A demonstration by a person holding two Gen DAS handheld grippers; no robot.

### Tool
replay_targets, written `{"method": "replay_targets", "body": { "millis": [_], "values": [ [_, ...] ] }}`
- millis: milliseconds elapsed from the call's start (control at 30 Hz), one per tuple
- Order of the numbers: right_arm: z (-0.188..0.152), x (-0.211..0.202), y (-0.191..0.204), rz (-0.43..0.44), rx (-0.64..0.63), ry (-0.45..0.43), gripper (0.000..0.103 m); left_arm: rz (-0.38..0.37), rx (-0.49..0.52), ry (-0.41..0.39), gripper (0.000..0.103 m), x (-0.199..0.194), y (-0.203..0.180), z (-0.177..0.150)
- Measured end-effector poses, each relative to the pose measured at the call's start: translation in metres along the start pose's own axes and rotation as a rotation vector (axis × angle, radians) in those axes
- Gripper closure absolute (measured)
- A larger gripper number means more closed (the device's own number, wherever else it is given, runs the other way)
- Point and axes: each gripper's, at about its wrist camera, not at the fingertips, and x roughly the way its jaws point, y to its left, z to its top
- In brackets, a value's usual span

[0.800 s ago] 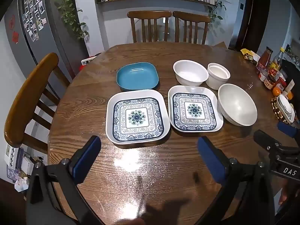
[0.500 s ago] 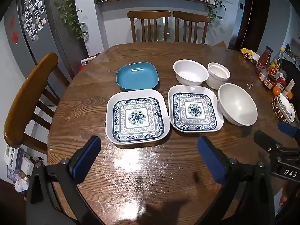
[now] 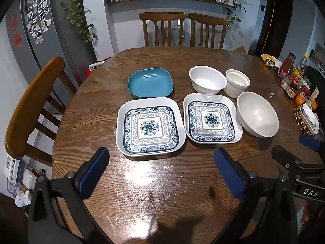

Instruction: Organize plates and bowls

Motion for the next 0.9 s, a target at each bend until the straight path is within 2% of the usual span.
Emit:
{"method": "replay_targets", "body": {
  "millis": [900],
  "values": [
    [-0.0016,0.0008,0.0046,0.011,-0.001,0.001,0.000,0.024,0.006,-0.004,0.001,-0.0002,0.0026,-0.0010]
  ]
}}
